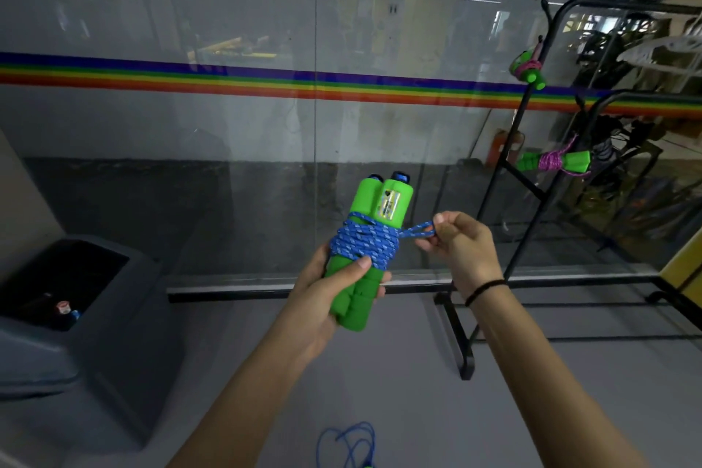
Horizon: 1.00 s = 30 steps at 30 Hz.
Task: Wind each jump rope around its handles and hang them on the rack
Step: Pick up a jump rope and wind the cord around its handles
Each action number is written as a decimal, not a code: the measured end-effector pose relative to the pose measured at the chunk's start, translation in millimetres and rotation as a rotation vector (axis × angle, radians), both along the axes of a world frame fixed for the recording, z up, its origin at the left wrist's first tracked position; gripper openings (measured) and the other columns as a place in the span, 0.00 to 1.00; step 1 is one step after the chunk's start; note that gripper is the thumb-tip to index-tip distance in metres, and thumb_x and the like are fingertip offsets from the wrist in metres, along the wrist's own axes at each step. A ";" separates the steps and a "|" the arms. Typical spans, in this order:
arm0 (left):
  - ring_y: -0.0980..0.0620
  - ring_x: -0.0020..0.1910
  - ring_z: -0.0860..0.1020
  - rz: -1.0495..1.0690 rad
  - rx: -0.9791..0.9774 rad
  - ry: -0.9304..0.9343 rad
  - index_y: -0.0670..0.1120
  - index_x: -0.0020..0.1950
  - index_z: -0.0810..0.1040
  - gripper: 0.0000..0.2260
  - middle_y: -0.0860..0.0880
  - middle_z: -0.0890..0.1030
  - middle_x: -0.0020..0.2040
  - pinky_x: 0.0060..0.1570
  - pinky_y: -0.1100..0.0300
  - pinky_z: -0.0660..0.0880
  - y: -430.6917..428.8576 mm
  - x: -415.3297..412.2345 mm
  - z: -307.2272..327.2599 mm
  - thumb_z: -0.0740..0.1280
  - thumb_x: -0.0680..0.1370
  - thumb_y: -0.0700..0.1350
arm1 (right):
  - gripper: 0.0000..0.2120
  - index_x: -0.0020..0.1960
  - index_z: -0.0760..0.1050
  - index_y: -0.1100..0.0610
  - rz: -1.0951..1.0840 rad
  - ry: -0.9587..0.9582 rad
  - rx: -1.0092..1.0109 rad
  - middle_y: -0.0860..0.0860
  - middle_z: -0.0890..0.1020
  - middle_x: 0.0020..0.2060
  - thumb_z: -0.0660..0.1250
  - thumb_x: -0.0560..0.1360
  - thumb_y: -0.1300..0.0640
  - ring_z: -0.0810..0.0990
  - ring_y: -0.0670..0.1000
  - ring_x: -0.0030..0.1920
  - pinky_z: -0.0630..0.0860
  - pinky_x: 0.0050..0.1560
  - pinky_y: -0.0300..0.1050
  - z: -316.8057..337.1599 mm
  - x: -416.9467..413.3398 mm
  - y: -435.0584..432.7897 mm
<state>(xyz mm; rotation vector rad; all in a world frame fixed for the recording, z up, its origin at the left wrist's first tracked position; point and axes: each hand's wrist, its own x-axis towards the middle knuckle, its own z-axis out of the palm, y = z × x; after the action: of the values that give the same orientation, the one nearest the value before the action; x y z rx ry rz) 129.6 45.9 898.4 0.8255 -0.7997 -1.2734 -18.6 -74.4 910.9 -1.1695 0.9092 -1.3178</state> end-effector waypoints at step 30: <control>0.54 0.42 0.82 0.099 0.162 -0.265 0.55 0.56 0.77 0.30 0.53 0.85 0.45 0.39 0.61 0.77 -6.3 22.8 -66.2 0.77 0.55 0.41 | 0.11 0.33 0.71 0.53 -0.073 0.348 -0.284 0.48 0.76 0.24 0.71 0.70 0.60 0.73 0.47 0.22 0.70 0.23 0.39 -15.3 24.0 75.1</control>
<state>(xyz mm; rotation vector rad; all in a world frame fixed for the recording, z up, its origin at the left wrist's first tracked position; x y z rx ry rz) 152.5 39.6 832.2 1.1688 -0.8613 -1.1658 5.4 0.7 895.6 -1.6358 1.0424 -1.3570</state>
